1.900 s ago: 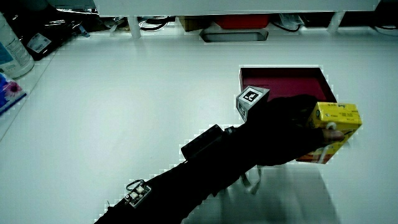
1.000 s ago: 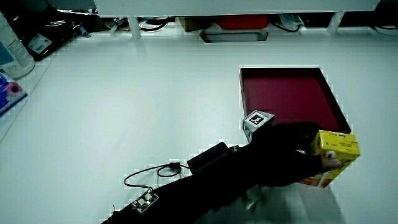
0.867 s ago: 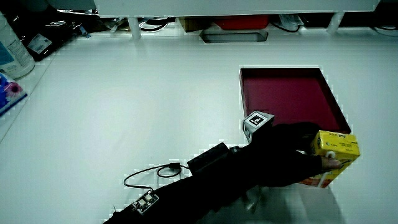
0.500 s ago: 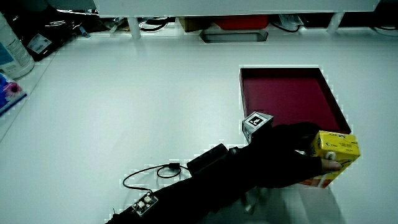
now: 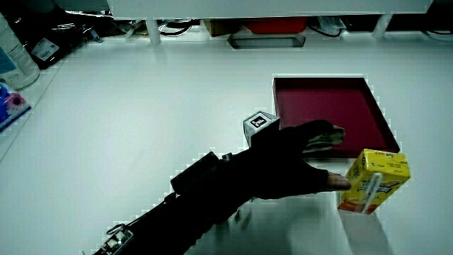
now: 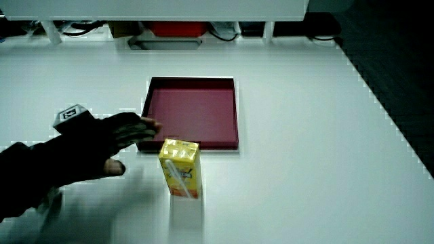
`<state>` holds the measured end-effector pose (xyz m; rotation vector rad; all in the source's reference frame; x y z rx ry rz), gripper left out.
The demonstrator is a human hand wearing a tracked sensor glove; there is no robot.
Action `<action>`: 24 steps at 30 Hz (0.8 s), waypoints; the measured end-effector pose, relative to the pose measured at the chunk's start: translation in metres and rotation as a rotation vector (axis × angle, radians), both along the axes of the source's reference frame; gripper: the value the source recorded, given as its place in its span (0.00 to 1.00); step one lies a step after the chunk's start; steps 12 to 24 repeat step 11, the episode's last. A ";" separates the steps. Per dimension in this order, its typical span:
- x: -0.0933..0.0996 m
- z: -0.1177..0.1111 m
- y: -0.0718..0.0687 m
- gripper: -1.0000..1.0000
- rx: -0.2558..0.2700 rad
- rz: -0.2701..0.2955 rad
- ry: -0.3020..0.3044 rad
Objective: Place ice redtea
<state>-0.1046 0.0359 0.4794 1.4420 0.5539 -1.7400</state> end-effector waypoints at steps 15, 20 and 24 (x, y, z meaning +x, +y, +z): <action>-0.052 -0.034 -0.022 0.00 0.022 0.088 -0.122; -0.052 -0.034 -0.022 0.00 0.022 0.088 -0.122; -0.052 -0.034 -0.022 0.00 0.022 0.088 -0.122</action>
